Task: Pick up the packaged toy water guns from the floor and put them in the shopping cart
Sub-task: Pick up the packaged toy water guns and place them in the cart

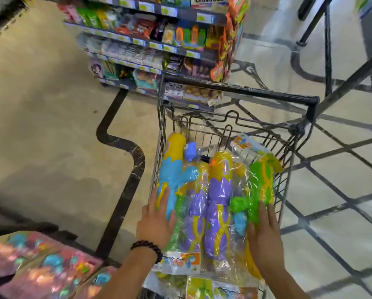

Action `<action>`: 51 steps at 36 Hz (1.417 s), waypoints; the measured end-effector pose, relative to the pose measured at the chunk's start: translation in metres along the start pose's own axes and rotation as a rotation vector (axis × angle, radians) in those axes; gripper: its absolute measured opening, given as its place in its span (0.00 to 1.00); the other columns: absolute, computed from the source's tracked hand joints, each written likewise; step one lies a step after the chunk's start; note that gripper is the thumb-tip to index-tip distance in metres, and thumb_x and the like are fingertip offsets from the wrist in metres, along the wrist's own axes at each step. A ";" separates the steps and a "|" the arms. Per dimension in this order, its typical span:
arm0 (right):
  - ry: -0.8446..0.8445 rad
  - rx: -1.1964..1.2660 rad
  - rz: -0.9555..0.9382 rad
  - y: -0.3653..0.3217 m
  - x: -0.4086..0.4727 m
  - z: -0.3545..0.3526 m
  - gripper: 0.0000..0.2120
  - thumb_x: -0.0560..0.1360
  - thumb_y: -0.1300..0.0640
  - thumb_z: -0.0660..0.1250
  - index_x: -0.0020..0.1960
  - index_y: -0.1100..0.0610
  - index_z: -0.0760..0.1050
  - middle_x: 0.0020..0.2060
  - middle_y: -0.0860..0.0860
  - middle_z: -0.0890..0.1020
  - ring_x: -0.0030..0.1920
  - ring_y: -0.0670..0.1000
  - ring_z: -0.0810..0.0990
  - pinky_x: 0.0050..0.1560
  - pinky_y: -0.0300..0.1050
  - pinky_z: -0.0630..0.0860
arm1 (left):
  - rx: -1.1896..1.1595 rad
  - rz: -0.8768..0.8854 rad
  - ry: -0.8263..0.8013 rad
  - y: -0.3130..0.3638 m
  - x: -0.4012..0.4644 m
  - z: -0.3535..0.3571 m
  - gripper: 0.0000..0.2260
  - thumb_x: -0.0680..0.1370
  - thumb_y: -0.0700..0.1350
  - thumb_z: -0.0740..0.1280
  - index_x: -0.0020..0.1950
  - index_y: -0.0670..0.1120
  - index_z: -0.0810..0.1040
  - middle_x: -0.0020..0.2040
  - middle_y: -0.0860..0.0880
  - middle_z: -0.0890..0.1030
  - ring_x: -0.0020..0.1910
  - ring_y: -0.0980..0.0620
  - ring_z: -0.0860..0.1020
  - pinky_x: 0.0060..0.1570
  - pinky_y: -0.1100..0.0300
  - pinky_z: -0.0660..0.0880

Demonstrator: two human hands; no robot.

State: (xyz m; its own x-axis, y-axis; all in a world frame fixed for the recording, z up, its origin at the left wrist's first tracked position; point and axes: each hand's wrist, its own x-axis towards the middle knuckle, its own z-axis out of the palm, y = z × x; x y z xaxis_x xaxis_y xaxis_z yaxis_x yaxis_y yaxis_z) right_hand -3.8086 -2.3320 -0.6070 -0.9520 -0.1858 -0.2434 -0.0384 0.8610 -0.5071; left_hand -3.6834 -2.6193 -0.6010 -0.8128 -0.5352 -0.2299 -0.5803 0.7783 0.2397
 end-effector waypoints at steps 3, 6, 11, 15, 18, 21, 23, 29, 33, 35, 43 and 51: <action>0.016 -0.031 -0.025 0.002 -0.001 0.007 0.32 0.83 0.54 0.61 0.83 0.50 0.53 0.82 0.54 0.57 0.80 0.58 0.57 0.68 0.64 0.73 | 0.057 -0.029 0.017 0.003 -0.001 0.000 0.35 0.79 0.59 0.60 0.83 0.56 0.51 0.83 0.48 0.54 0.61 0.41 0.77 0.49 0.48 0.81; 0.025 -0.040 -0.019 -0.001 -0.001 0.007 0.30 0.83 0.55 0.61 0.82 0.53 0.56 0.81 0.56 0.59 0.79 0.58 0.58 0.68 0.64 0.73 | 0.113 -0.045 0.006 0.007 0.000 -0.002 0.35 0.80 0.59 0.60 0.83 0.56 0.48 0.83 0.48 0.54 0.63 0.40 0.74 0.56 0.46 0.77; 0.032 -0.028 -0.006 -0.014 -0.001 -0.006 0.29 0.81 0.57 0.63 0.81 0.56 0.60 0.79 0.57 0.63 0.80 0.55 0.56 0.74 0.60 0.68 | 0.122 -0.072 -0.062 0.010 0.000 -0.019 0.33 0.82 0.59 0.56 0.83 0.57 0.42 0.84 0.49 0.48 0.68 0.40 0.70 0.64 0.45 0.70; -0.026 -0.057 -0.147 -0.038 -0.011 -0.026 0.29 0.81 0.56 0.65 0.80 0.53 0.63 0.77 0.55 0.65 0.78 0.56 0.62 0.73 0.54 0.66 | 0.117 0.015 -0.124 0.015 -0.006 -0.041 0.32 0.83 0.58 0.54 0.83 0.57 0.42 0.83 0.50 0.43 0.73 0.40 0.64 0.69 0.46 0.68; -0.057 -0.068 -0.297 -0.063 -0.024 -0.041 0.27 0.80 0.55 0.67 0.78 0.50 0.67 0.74 0.52 0.69 0.72 0.56 0.70 0.66 0.51 0.73 | 0.141 0.129 -0.120 0.021 -0.015 -0.064 0.30 0.83 0.59 0.54 0.83 0.58 0.47 0.84 0.50 0.48 0.76 0.42 0.61 0.69 0.45 0.68; -0.049 -0.090 -0.332 -0.092 -0.037 -0.062 0.25 0.80 0.55 0.67 0.76 0.50 0.69 0.73 0.52 0.72 0.70 0.56 0.73 0.63 0.52 0.76 | 0.156 0.229 -0.122 0.032 -0.023 -0.090 0.29 0.83 0.59 0.54 0.83 0.58 0.48 0.83 0.49 0.54 0.77 0.42 0.60 0.72 0.46 0.66; -0.044 -0.121 -0.354 -0.106 -0.045 -0.077 0.24 0.80 0.54 0.66 0.76 0.50 0.70 0.72 0.53 0.73 0.68 0.58 0.74 0.60 0.53 0.78 | 0.161 0.302 -0.097 0.042 -0.026 -0.107 0.28 0.83 0.59 0.56 0.82 0.58 0.52 0.81 0.49 0.59 0.76 0.42 0.63 0.71 0.46 0.67; 0.074 -0.161 -0.391 -0.123 -0.075 -0.128 0.21 0.80 0.51 0.66 0.72 0.49 0.72 0.66 0.49 0.77 0.63 0.55 0.77 0.50 0.48 0.79 | 0.196 0.537 -0.028 0.088 -0.039 -0.155 0.26 0.81 0.56 0.59 0.79 0.57 0.59 0.74 0.50 0.70 0.67 0.44 0.73 0.62 0.44 0.74; 0.135 -0.203 -0.350 -0.106 -0.101 -0.160 0.21 0.78 0.51 0.68 0.70 0.49 0.73 0.63 0.49 0.79 0.59 0.56 0.79 0.44 0.49 0.81 | 0.238 0.629 -0.044 0.128 -0.059 -0.179 0.25 0.83 0.57 0.55 0.81 0.57 0.56 0.79 0.51 0.63 0.73 0.45 0.66 0.69 0.46 0.67; 0.131 -0.221 -0.316 -0.091 -0.116 -0.176 0.20 0.79 0.50 0.65 0.70 0.49 0.72 0.62 0.49 0.79 0.58 0.57 0.79 0.45 0.52 0.82 | 0.213 0.690 -0.046 0.150 -0.071 -0.185 0.24 0.83 0.57 0.54 0.80 0.57 0.58 0.77 0.51 0.65 0.72 0.46 0.67 0.67 0.46 0.69; 0.212 -0.309 -0.076 -0.014 -0.207 -0.256 0.19 0.82 0.47 0.57 0.72 0.46 0.70 0.63 0.46 0.78 0.60 0.53 0.79 0.51 0.50 0.78 | 0.157 1.063 0.005 0.257 -0.141 -0.201 0.20 0.78 0.56 0.60 0.69 0.54 0.74 0.63 0.53 0.79 0.57 0.47 0.80 0.51 0.49 0.80; 0.375 -0.237 0.216 0.090 -0.355 -0.326 0.18 0.83 0.47 0.58 0.72 0.47 0.71 0.63 0.48 0.79 0.60 0.52 0.78 0.54 0.48 0.78 | 0.234 1.387 0.024 0.371 -0.277 -0.176 0.22 0.80 0.57 0.54 0.71 0.54 0.71 0.63 0.53 0.77 0.54 0.47 0.78 0.47 0.49 0.79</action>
State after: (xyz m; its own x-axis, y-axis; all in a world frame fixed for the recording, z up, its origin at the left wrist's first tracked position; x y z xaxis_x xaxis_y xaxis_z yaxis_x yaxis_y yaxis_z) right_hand -3.5733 -2.0340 -0.2968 -0.9879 0.1543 0.0144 0.1450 0.9532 -0.2652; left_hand -3.6823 -2.2398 -0.2827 -0.7114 0.6986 0.0767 0.7027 0.7052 0.0941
